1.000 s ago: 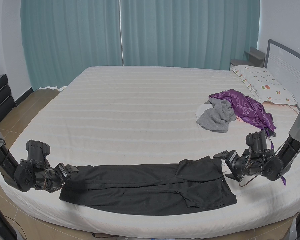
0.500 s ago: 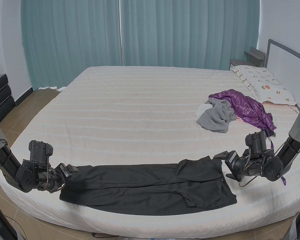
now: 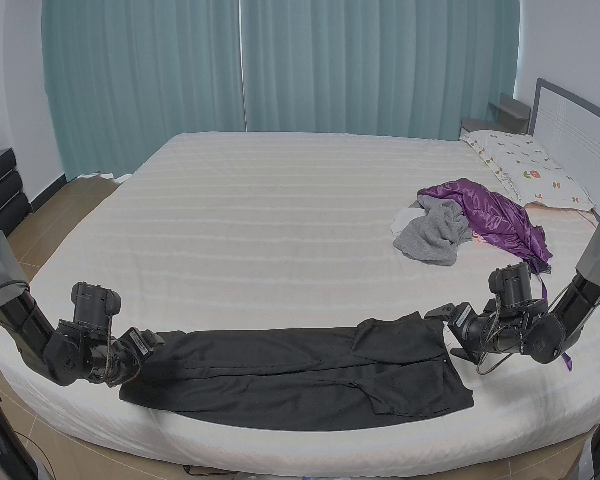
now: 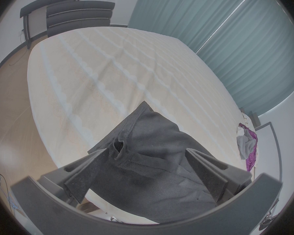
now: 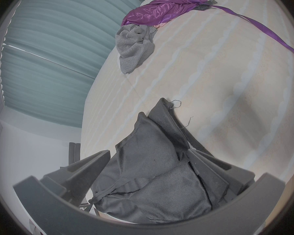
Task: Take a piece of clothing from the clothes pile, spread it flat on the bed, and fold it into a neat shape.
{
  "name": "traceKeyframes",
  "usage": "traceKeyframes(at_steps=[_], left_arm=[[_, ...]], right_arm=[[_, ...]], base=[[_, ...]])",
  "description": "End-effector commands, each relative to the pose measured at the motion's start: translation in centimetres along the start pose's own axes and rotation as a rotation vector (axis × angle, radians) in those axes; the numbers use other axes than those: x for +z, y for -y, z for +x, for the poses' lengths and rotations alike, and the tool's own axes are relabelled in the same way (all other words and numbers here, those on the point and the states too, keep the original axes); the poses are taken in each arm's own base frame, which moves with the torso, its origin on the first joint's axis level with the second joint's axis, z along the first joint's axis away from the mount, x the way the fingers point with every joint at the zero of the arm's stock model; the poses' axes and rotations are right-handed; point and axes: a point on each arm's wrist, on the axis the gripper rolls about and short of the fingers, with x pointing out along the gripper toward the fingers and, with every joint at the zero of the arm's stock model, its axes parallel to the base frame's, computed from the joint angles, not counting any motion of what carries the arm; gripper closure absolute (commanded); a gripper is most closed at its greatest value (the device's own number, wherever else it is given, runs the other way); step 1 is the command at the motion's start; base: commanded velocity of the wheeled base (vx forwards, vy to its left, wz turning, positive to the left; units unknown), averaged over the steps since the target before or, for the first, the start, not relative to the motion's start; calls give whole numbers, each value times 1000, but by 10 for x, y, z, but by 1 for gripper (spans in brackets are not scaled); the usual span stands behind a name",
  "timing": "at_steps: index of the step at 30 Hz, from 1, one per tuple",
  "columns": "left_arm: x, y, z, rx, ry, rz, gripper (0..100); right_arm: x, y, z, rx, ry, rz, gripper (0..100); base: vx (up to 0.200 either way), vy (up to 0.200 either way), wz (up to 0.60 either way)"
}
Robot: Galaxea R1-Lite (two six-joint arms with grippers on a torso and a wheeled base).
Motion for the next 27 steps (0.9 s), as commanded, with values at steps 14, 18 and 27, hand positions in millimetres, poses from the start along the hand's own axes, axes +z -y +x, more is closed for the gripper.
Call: traceKeyframes(at_steps=[14,18,27], left_arm=[[-7,0,-3,33,11,19,100],[-5,0,-8,22,24,21,100],[1,4,-18,-13,60,12,100]], right_arm=[[-1,-1,-2,-8,-5,-2,0],[-3,-3,-4,-3,-8,-18,0],[-8,0,-4,-44,-40,-36,0]], base=[[0,0,0],[0,0,0],[0,0,0]])
